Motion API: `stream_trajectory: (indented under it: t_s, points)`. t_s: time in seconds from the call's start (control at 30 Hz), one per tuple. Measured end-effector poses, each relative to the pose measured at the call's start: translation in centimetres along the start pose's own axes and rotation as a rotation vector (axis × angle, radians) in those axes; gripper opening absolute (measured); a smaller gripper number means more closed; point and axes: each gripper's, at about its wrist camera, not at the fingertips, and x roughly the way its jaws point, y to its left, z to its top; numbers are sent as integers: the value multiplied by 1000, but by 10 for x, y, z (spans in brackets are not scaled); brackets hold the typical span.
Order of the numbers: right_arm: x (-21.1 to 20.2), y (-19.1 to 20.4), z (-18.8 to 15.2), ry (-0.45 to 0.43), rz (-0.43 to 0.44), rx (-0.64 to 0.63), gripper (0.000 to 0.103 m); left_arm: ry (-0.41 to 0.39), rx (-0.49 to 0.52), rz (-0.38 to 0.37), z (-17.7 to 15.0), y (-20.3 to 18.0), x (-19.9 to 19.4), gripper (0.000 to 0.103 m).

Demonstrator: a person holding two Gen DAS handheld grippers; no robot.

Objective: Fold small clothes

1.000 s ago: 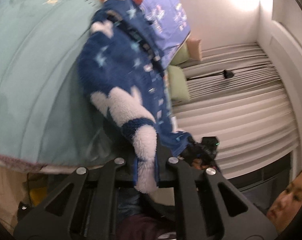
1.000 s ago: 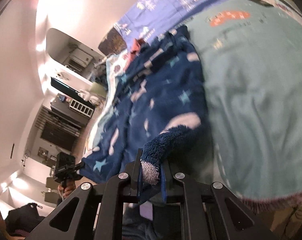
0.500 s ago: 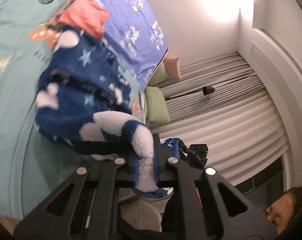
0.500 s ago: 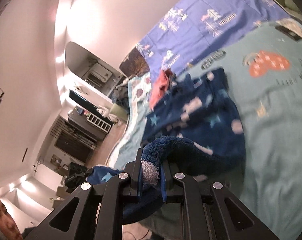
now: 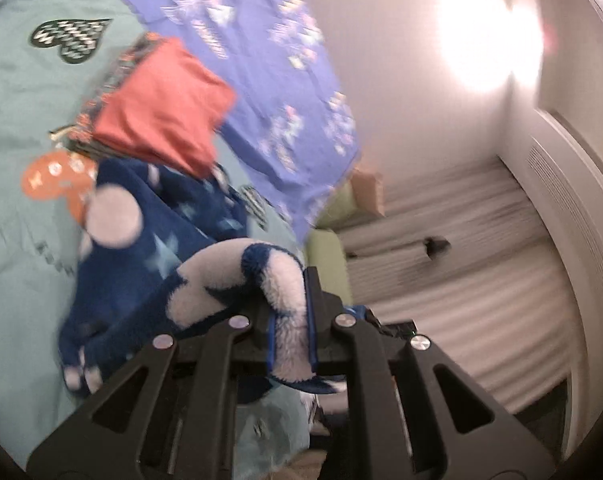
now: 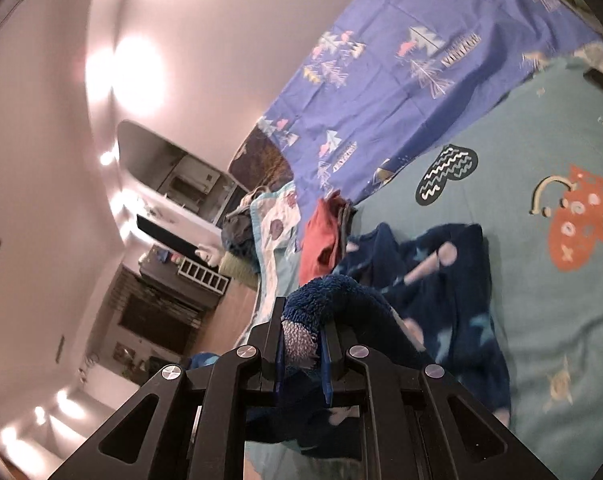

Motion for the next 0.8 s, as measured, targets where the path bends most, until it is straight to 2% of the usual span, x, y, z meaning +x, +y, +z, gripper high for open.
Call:
stream_trajectory:
  t_s: [0.17, 0.43, 0.53, 0.6, 0.7, 0.77, 0.8]
  points:
    - [51, -40, 37, 46, -40, 97, 13, 15, -85, 50, 43, 37, 48, 13]
    - [98, -91, 74, 44, -60, 201, 13, 10, -213, 41, 77, 84, 88, 13]
    - [112, -114, 76, 63, -93, 228, 17, 9, -253, 84, 78, 110, 93, 21]
    - [125, -129, 71, 107, -186, 221, 22, 6, -250, 83, 77, 119, 93, 21]
    - [129, -132, 66, 116, -320, 133, 26, -1, -256, 27, 77, 124, 85, 26]
    - [125, -124, 64, 107, -380, 78, 32, -9, -249, 15, 78, 122, 75, 42]
    - [121, -118, 64, 93, -414, 46, 44, -19, -236, 18, 80, 118, 69, 45]
